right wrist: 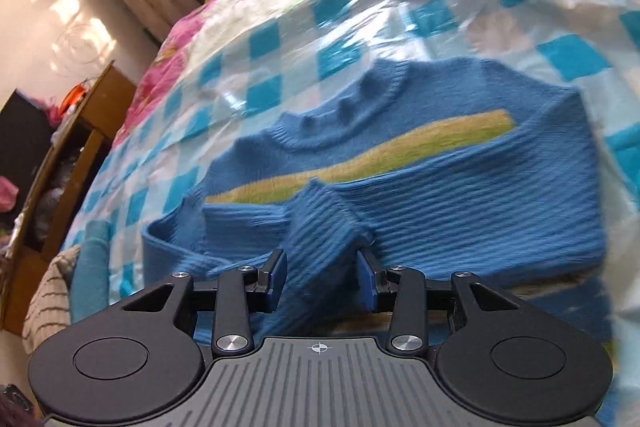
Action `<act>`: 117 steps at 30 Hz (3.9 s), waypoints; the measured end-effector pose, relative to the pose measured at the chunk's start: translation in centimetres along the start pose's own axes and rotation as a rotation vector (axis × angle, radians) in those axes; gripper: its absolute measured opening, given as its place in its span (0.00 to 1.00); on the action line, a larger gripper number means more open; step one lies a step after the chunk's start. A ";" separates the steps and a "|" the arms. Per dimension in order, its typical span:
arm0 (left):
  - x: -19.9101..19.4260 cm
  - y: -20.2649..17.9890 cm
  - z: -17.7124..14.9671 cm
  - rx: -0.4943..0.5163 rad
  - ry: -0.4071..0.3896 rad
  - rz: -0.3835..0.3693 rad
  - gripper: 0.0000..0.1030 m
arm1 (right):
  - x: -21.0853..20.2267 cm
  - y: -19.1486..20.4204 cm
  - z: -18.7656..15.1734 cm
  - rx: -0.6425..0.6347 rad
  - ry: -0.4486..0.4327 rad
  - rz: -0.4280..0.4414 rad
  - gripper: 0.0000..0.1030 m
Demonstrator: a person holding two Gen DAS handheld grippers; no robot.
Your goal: Fold small clothes
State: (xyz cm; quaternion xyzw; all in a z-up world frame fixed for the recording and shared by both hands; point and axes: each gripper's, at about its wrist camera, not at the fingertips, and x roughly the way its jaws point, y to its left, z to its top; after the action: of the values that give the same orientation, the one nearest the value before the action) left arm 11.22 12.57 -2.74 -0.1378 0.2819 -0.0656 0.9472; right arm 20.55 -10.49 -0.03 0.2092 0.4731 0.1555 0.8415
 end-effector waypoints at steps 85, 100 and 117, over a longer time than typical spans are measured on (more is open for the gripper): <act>2.1 -4.3 0.2 0.123 0.056 0.029 0.69 | -7.4 -10.1 1.1 0.045 -0.180 -0.093 0.27; 2.2 -2.8 -1.2 0.069 0.071 0.020 0.69 | -9.3 -7.1 1.8 -0.224 -0.165 -0.228 0.27; 2.2 -2.4 -1.2 0.048 0.064 -0.002 0.69 | -9.7 -7.7 -0.6 -0.322 -0.017 -0.329 0.27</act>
State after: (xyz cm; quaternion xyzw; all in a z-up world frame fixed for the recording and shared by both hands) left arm 12.28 9.57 -4.16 -0.1131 0.3103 -0.0778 0.9407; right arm 15.60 -21.48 2.90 -0.0063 0.4627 0.0878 0.8822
